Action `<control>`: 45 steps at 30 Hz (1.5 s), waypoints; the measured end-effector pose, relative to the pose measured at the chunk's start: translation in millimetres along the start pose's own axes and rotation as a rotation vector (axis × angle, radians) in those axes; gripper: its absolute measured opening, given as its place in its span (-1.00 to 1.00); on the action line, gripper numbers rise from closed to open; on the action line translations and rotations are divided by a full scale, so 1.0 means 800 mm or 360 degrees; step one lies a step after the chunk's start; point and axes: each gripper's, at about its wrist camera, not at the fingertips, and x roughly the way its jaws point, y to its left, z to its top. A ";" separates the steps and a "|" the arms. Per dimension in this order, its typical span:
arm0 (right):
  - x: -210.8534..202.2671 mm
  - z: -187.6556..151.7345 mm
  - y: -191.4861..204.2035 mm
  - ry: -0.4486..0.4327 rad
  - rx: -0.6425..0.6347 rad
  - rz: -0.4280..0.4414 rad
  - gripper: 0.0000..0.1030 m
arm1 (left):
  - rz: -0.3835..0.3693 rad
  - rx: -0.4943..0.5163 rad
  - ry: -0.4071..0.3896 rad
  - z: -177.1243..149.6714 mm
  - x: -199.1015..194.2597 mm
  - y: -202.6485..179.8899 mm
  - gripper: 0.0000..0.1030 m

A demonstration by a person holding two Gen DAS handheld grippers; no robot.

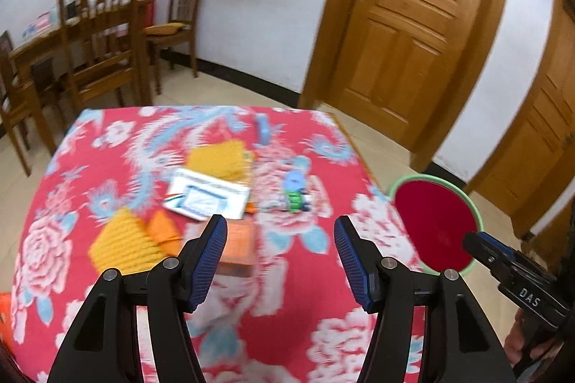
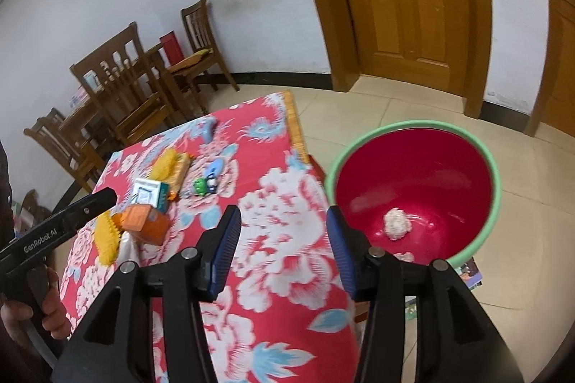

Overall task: Collect trash
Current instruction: 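Move both tools back over the table toward the yellow foam sleeve, then grasp the yellow foam sleeve with the left tool while the right tool grasps the orange box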

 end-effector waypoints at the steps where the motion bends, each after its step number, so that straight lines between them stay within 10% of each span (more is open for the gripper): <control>1: 0.002 0.000 0.006 0.0004 -0.0008 0.0007 -0.01 | 0.0020 -0.0023 -0.0004 -0.001 -0.002 0.010 0.24; 21: 0.049 -0.006 0.127 0.0107 -0.0165 0.0130 0.13 | 0.0284 -0.0337 0.0080 -0.036 0.020 0.163 0.37; 38: 0.121 -0.008 0.207 0.0282 -0.0258 0.0183 0.28 | 0.0140 -0.0496 0.0175 -0.061 0.056 0.191 0.36; 45: 0.153 -0.015 0.226 0.0366 -0.0297 0.0160 0.29 | 0.0078 -0.0516 0.0170 -0.064 0.055 0.194 -0.12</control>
